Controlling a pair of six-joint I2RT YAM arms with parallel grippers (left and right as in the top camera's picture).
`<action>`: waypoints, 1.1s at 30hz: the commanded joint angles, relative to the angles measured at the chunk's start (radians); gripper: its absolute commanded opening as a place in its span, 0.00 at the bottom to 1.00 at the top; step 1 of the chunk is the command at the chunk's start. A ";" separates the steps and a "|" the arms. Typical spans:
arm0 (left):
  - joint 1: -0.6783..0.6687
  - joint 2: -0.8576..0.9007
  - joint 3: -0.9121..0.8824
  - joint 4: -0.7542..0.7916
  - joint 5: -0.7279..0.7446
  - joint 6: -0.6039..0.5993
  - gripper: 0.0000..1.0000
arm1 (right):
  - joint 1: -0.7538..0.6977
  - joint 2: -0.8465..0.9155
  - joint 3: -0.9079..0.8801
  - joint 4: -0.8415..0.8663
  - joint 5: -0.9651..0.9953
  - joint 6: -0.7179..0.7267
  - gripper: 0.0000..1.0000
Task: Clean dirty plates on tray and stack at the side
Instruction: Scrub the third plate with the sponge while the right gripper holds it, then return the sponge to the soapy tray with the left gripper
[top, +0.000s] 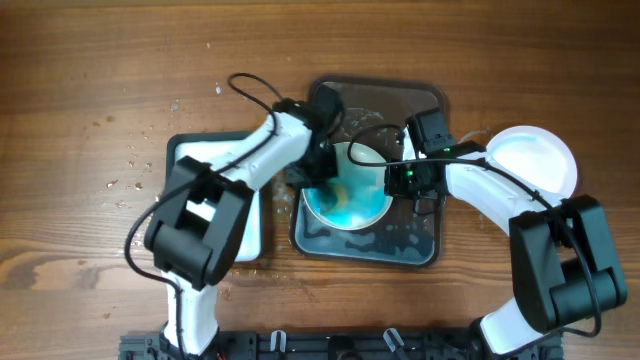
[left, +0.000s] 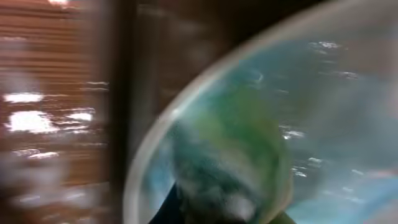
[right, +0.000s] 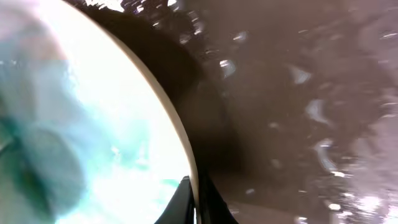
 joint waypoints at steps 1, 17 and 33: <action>0.076 0.019 -0.031 -0.023 -0.277 0.068 0.04 | 0.006 0.066 -0.039 -0.030 0.055 0.003 0.04; -0.073 0.054 -0.091 0.179 0.274 0.106 0.04 | 0.006 0.066 -0.039 -0.047 0.028 0.003 0.05; 0.124 -0.287 -0.090 -0.019 0.289 0.166 0.04 | 0.006 0.066 -0.039 -0.043 0.021 0.004 0.04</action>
